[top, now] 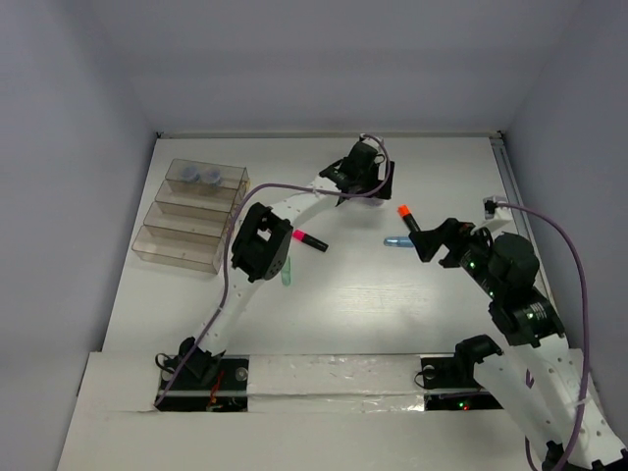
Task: Sort the stationery into containers
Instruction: Pick up the stationery from the center of the board.
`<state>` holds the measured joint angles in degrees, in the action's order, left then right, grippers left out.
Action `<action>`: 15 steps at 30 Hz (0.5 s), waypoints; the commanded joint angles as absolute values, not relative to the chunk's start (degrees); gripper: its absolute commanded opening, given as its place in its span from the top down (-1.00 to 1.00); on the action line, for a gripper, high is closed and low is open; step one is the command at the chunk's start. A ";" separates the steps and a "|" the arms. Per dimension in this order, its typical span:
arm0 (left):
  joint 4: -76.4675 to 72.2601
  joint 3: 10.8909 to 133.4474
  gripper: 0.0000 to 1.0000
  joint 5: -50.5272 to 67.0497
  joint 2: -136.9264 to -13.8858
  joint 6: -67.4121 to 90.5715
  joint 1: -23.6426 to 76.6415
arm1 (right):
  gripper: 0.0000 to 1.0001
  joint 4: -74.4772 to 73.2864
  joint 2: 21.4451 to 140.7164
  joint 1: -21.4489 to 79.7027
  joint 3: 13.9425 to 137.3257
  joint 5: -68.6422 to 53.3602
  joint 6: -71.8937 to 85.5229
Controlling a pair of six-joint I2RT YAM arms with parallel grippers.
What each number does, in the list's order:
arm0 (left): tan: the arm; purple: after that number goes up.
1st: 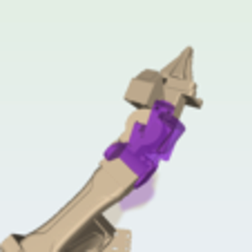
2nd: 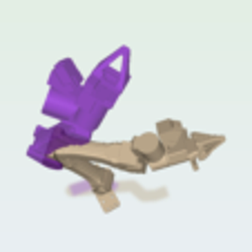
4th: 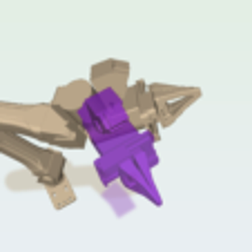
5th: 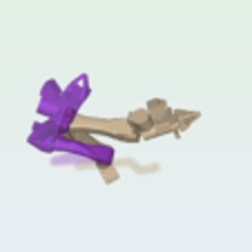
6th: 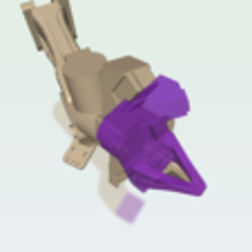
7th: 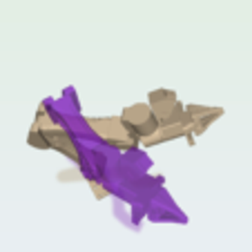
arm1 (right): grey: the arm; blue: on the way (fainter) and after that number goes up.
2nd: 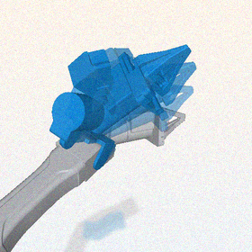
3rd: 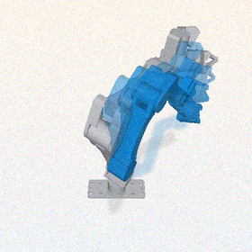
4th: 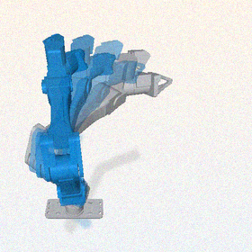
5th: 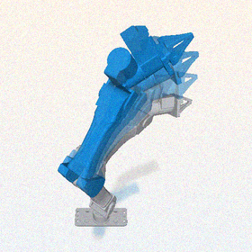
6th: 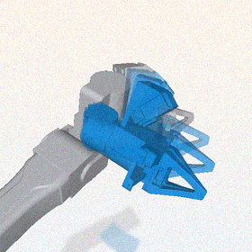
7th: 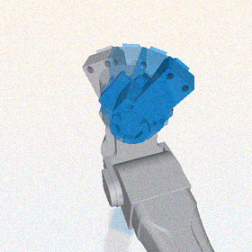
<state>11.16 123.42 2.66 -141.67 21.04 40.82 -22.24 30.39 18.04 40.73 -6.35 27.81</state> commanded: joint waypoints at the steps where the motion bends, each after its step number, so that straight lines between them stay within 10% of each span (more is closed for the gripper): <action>1: 10.11 128.14 -0.85 3.87 -141.59 21.97 41.22 | -0.90 -19.69 30.41 18.37 39.73 -7.56 26.98; 15: 10.54 131.40 -0.76 3.87 -145.02 22.50 41.75 | -0.91 -19.42 30.94 18.37 39.64 -7.82 26.81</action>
<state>11.00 128.95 3.75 -144.05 21.93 41.06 -22.04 31.16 18.04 39.40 -7.51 27.81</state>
